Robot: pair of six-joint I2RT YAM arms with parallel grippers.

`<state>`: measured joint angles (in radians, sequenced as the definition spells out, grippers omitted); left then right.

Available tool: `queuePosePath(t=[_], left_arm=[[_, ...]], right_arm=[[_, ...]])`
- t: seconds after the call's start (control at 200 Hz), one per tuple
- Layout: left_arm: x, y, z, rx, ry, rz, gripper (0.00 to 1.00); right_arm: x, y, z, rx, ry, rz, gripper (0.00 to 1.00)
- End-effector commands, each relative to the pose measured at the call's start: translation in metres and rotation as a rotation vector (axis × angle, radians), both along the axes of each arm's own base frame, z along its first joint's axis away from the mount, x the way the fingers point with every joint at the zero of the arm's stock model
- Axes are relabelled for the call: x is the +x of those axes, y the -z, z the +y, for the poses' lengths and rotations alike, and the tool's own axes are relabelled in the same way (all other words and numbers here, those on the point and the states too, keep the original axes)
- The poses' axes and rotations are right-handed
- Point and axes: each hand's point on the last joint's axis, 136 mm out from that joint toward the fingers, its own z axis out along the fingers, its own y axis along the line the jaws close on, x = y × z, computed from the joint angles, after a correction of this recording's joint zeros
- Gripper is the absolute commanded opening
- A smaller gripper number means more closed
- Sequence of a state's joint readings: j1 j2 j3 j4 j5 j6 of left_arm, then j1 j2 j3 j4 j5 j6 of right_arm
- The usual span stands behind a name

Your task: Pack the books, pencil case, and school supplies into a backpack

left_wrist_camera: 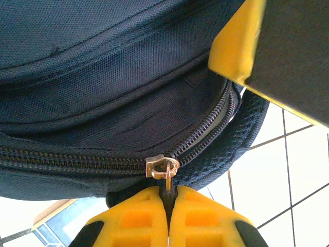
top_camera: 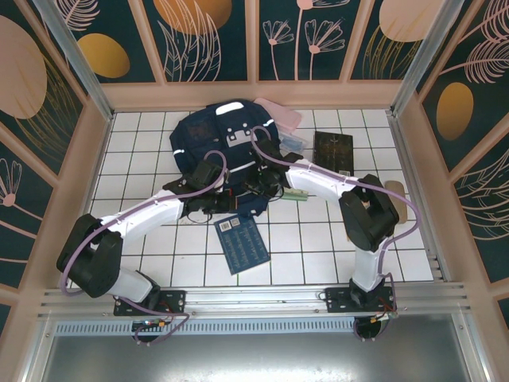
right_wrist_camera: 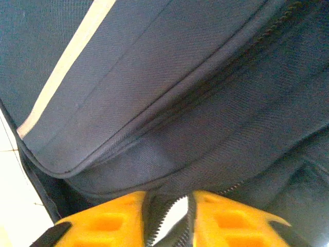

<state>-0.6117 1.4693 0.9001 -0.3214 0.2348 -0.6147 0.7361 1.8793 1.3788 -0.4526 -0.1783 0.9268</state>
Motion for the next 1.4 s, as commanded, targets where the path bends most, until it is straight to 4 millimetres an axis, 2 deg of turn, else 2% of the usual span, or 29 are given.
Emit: queuePosePath(t=[0.0,0.02,0.265,0.46,0.49,0.555,0.58,0.75,0.805,0.9,1.036,1.121,1.186,1.231,1.291,1.396], left_arm=[[0.004,-0.015,-0.012,-0.047,0.014,-0.043,0.00],[0.004,-0.015,-0.011,-0.041,0.010,-0.045,0.00],[0.005,-0.006,0.015,0.095,-0.048,-0.052,0.00],[0.006,-0.007,0.006,0.053,-0.035,-0.042,0.00],[0.006,-0.007,0.005,0.046,-0.033,-0.041,0.00],[0.006,-0.006,0.003,0.041,-0.030,-0.039,0.00],[0.006,-0.006,0.003,0.040,-0.027,-0.039,0.00],[0.003,-0.006,0.000,0.026,-0.001,-0.035,0.00],[0.001,-0.006,-0.002,0.015,0.011,-0.033,0.00],[-0.001,-0.006,-0.007,-0.008,0.027,-0.030,0.00],[-0.002,-0.005,-0.009,-0.014,0.036,-0.027,0.00],[-0.003,-0.005,-0.011,-0.018,0.046,-0.031,0.00],[-0.004,-0.004,-0.013,-0.016,0.052,-0.030,0.00],[-0.004,-0.003,-0.012,-0.011,0.051,-0.028,0.00],[-0.004,-0.001,-0.010,0.000,0.046,-0.026,0.00],[-0.003,0.006,0.008,0.095,0.007,-0.028,0.00]], right_arm=[[-0.004,0.007,0.002,-0.002,-0.009,0.015,0.04],[-0.004,0.007,0.001,-0.006,-0.008,0.012,0.00],[0.004,-0.004,-0.022,-0.038,0.039,-0.058,0.00],[0.004,-0.016,-0.040,-0.044,0.060,-0.079,0.00],[0.004,-0.016,-0.043,-0.048,0.066,-0.077,0.08],[0.002,-0.015,-0.051,-0.058,0.085,-0.064,0.35],[0.002,-0.015,-0.053,-0.052,0.090,-0.062,0.42],[-0.002,-0.009,-0.047,0.026,0.104,-0.023,0.43],[-0.003,-0.007,-0.044,0.041,0.107,-0.004,0.48],[-0.005,-0.002,-0.031,0.091,0.099,0.034,0.52],[-0.005,-0.006,-0.011,0.157,0.077,0.052,0.62],[-0.007,0.000,-0.005,0.143,0.070,0.071,0.63],[-0.007,0.009,-0.003,0.130,0.070,0.097,0.59],[-0.007,0.015,-0.005,0.116,0.072,0.105,0.53],[-0.007,0.020,-0.010,0.092,0.084,0.107,0.26],[-0.003,0.013,-0.021,0.067,0.105,0.071,0.01]])
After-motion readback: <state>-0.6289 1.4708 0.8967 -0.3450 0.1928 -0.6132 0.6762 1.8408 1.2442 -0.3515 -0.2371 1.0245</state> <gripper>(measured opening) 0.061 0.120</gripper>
